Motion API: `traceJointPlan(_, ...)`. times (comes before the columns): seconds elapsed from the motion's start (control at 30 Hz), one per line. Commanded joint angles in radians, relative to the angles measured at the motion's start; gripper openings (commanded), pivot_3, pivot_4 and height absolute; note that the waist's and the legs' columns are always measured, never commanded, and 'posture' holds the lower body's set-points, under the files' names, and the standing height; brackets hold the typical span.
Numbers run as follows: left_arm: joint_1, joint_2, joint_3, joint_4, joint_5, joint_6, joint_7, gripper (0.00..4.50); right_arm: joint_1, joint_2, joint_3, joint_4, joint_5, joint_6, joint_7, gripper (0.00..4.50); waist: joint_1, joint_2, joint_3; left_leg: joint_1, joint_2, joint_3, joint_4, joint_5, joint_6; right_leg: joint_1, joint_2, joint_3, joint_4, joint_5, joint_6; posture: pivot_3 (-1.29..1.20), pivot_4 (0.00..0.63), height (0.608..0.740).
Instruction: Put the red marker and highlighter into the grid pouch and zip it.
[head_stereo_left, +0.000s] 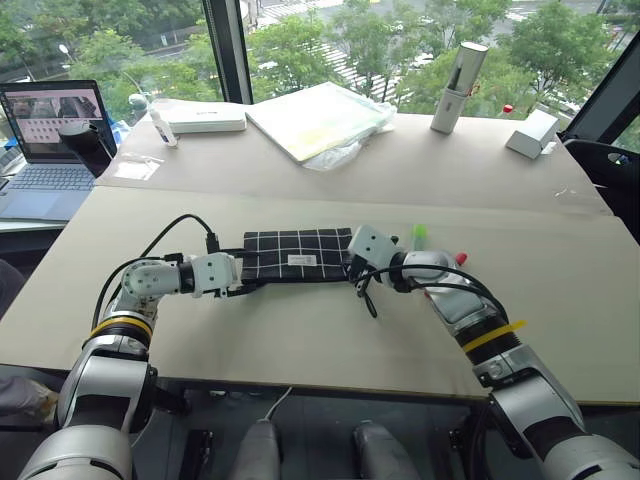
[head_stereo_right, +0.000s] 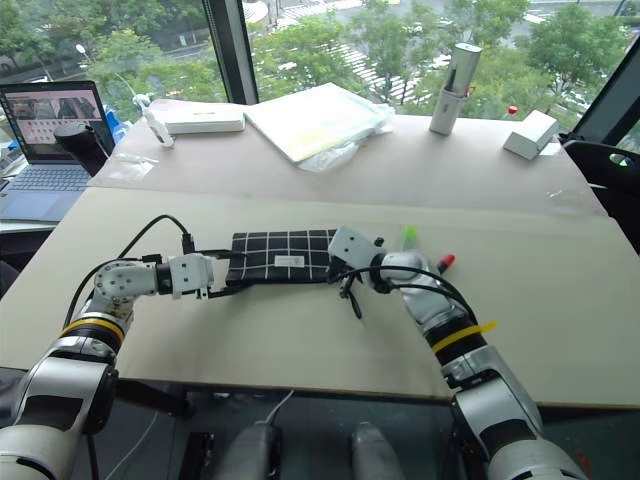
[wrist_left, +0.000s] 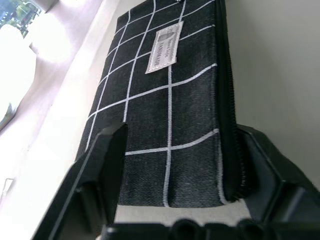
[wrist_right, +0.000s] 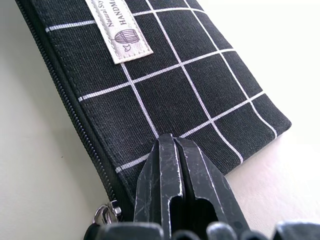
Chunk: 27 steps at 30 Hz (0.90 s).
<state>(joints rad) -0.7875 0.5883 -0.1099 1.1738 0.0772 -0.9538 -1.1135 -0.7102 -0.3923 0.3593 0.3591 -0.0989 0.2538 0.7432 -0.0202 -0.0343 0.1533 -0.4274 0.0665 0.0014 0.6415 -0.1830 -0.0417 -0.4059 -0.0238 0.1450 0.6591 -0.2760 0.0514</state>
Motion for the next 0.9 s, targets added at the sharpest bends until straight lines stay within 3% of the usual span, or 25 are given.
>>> traceJointPlan(0.03,-0.024,-0.010,0.014,-0.007,-0.031,-0.002,-0.030,1.10,0.012,-0.005,-0.017,-0.001,-0.006,0.015,0.007,0.00,0.001,0.000,0.000,0.000,0.000,0.000,0.000,0.000,0.000,0.000,0.000,0.000,0.000,0.000,0.000,0.00,0.150,0.738)
traceJointPlan(0.13,-0.017,-0.019,0.022,-0.010,-0.046,0.010,-0.053,0.04,0.012,-0.003,-0.023,0.000,-0.001,0.013,0.012,0.00,0.001,0.000,0.000,0.000,0.000,0.000,0.000,0.000,0.000,0.000,0.000,0.000,0.000,0.000,0.000,0.00,0.150,0.738)
traceJointPlan(0.37,-0.020,-0.028,0.037,-0.023,-0.058,0.073,-0.036,0.04,-0.002,0.015,-0.072,0.035,0.027,-0.010,-0.008,0.00,0.001,0.000,0.000,0.000,0.000,0.000,0.000,0.000,0.000,0.000,0.000,0.000,0.000,0.000,0.000,0.00,0.150,0.738)
traceJointPlan(0.5,-0.016,-0.028,0.044,-0.036,-0.068,0.130,-0.034,0.00,-0.057,0.070,-0.236,0.049,0.171,0.091,-0.033,1.24,0.000,0.000,0.000,0.000,0.000,0.000,0.000,0.000,0.000,0.000,0.000,0.000,0.000,0.000,0.000,0.00,0.150,0.738)
traceJointPlan(0.7,0.004,-0.043,0.086,-0.094,-0.114,0.224,-0.013,0.00,-0.080,0.017,-0.372,-0.108,0.373,0.324,0.071,3.23,0.000,0.000,0.000,-0.002,0.000,-0.001,0.000,0.000,0.000,-0.002,0.000,0.000,0.001,0.000,0.000,0.00,0.150,0.738)
traceJointPlan(0.9,0.053,-0.094,0.154,-0.304,-0.219,0.473,0.052,0.00,0.050,-0.116,-0.376,-0.346,0.420,0.444,0.099,3.23,0.004,0.001,0.001,-0.004,0.000,-0.002,0.000,0.000,0.000,-0.002,0.000,-0.002,-0.001,0.000,0.000,0.00,0.150,0.738)
